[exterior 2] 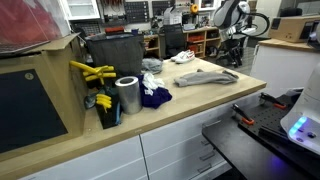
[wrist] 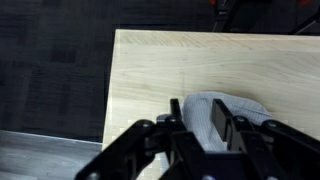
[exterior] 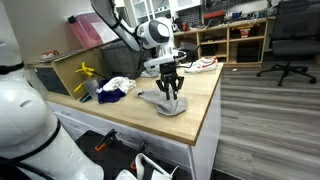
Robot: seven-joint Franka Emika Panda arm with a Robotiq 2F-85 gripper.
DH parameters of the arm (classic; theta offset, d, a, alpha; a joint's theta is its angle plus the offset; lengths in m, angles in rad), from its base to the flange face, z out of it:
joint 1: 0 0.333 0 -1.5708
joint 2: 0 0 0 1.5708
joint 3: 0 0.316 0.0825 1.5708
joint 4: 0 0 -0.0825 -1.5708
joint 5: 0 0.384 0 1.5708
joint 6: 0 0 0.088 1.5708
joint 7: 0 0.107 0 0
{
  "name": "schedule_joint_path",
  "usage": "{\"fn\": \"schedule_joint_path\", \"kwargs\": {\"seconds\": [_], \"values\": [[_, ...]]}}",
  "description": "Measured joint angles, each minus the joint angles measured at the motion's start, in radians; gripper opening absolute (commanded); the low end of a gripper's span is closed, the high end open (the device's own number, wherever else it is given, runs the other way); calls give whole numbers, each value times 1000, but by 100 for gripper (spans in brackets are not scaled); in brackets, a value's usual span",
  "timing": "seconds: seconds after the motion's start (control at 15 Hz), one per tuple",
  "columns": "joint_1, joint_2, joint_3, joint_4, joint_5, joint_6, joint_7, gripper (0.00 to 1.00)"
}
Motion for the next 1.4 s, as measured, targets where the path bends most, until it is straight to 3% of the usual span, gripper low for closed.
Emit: {"fn": "schedule_joint_path", "kwargs": {"seconds": [0.2, 0.33, 0.73, 1.4], "values": [[5, -21, 26, 0, 0, 0, -30, 92], [13, -32, 45, 7, 0, 0, -60, 100], [36, -8, 118, 75, 14, -26, -220, 100], [92, 189, 193, 294, 2, -138, -366, 100]]}}
